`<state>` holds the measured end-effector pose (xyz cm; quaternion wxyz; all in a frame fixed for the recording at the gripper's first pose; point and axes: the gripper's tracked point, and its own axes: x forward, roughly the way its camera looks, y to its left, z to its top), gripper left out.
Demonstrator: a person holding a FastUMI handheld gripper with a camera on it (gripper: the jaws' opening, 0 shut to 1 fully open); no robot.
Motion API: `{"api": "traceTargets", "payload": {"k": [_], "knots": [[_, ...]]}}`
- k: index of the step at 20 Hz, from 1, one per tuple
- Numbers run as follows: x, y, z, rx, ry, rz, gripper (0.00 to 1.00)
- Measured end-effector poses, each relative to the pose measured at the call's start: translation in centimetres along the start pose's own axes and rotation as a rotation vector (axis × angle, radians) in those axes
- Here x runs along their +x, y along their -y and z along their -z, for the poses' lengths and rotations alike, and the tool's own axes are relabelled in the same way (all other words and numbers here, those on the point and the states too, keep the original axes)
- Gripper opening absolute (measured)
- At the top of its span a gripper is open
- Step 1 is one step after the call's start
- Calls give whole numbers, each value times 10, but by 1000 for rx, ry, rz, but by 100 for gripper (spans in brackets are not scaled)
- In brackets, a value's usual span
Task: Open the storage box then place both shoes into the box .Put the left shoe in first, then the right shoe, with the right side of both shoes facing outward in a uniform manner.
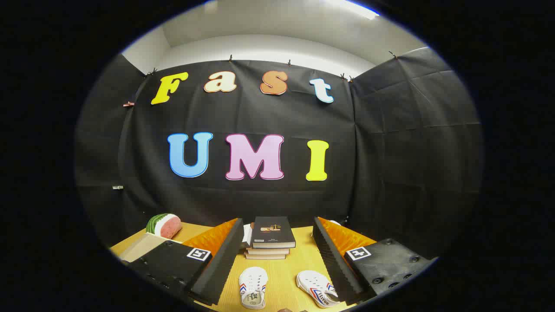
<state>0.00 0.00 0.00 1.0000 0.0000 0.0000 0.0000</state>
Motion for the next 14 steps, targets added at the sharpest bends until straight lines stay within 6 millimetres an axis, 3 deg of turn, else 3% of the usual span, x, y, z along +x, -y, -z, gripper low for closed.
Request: {"api": "traceTargets", "payload": {"k": [14], "knots": [[1, -4, 13, 39, -51, -2, 97]]}}
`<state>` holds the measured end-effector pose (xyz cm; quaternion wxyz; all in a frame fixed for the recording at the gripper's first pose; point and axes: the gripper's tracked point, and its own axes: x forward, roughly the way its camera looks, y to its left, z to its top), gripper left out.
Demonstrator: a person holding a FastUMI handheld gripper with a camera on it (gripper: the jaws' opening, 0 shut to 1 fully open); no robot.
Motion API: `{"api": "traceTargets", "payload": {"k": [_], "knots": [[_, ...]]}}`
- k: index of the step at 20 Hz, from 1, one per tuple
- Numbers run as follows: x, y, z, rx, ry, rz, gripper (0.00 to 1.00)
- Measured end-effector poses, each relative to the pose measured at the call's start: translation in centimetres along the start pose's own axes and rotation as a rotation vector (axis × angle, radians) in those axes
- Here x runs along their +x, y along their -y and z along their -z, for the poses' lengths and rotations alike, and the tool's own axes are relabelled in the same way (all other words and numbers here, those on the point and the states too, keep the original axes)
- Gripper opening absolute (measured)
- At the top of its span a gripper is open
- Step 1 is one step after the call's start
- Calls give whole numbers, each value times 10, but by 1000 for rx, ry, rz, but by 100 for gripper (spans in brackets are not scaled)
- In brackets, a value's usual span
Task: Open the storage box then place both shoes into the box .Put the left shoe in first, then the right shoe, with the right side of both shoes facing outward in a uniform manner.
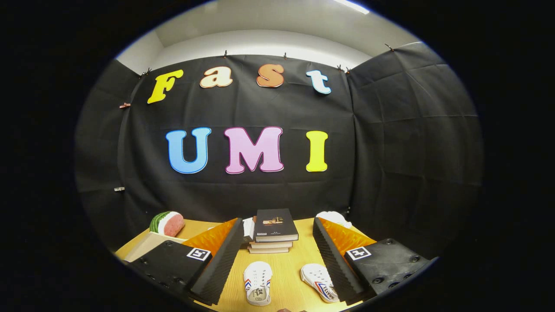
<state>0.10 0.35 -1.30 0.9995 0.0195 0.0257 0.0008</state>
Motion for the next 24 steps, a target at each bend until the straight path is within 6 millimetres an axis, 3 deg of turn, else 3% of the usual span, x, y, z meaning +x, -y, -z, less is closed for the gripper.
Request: {"api": "traceTargets", "payload": {"k": [9, 13, 17, 24], "knots": [[4, -3, 18, -45, -36, -2, 97], [9, -13, 28, -35, -83, -44, 97], [16, -51, 43, -18, -159, -197, 98], [23, -90, 72, 20, -293, -382, 98]]}}
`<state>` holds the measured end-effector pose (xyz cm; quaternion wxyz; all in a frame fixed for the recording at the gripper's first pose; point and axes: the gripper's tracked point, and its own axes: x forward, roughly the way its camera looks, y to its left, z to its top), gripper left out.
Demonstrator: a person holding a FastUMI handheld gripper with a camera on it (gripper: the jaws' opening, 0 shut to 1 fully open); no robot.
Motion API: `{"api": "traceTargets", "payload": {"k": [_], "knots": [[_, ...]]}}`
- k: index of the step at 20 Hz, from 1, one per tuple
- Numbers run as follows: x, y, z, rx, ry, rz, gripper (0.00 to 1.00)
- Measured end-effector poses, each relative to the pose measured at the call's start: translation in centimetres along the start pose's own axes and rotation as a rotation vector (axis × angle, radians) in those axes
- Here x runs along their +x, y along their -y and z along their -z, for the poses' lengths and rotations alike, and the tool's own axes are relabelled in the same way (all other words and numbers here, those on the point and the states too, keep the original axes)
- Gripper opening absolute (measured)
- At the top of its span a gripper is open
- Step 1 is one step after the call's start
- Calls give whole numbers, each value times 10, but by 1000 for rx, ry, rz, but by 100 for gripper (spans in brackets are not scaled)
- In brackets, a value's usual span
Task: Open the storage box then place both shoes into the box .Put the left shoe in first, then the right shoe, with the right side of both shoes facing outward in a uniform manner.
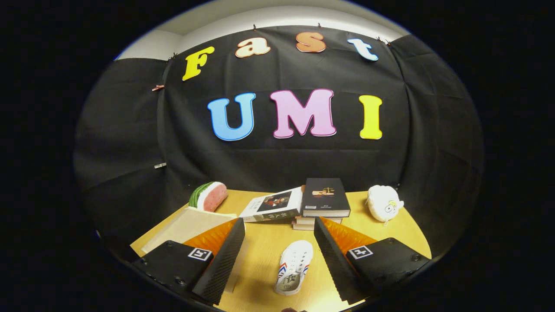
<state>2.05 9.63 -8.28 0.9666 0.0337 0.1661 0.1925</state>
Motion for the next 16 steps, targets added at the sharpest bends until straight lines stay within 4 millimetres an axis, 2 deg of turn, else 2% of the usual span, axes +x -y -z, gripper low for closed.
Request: {"api": "traceTargets", "payload": {"k": [2, 3, 6, 8, 11, 16], "knots": [[9, -11, 15, 66, -64, -67, 98], [14, -23, 24, 107, -104, -120, 99], [18, -61, 63, 187, -262, -295, 99], [17, -78, 94, 252, -375, -376, 98], [25, -90, 125, 361, -477, -429, 98], [36, -101, 158, 541, -598, -473, 98]]}}
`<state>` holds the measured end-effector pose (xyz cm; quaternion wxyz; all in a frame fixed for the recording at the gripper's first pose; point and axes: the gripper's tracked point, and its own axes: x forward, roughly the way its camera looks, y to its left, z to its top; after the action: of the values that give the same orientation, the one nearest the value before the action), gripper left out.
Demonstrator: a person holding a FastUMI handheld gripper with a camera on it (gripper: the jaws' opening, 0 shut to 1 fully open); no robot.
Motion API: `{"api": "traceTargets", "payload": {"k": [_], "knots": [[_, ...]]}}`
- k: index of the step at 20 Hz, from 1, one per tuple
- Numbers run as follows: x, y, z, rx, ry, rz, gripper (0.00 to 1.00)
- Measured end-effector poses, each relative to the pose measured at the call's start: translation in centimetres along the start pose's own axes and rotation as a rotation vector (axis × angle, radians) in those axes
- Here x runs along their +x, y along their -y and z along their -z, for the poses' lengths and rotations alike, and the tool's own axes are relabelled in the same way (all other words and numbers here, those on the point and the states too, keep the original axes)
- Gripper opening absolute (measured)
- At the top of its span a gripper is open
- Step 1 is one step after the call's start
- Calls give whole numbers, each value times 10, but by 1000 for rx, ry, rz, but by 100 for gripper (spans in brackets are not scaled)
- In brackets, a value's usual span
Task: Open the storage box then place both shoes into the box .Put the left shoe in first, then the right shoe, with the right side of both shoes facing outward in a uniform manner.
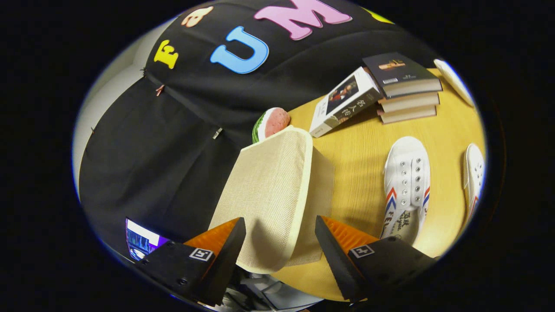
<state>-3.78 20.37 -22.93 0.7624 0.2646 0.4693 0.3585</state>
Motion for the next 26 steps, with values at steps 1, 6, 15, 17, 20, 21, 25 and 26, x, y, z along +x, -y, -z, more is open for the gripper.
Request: {"api": "traceTargets", "payload": {"k": [1, 6, 15, 17, 20, 21, 25, 26], "knots": [[6, -1, 0, 39, -14, -33, 98], [18, -9, 8, 128, -81, -128, 95], [19, -14, 11, 308, -179, -101, 41], [18, -15, 5, 324, -171, -96, 26], [17, -16, 3, 265, -152, -64, 7], [16, -17, 4, 245, -149, -47, 6], [12, -20, 1, 171, -159, 32, 5], [11, -21, 0, 131, -153, 46, 5]]}}
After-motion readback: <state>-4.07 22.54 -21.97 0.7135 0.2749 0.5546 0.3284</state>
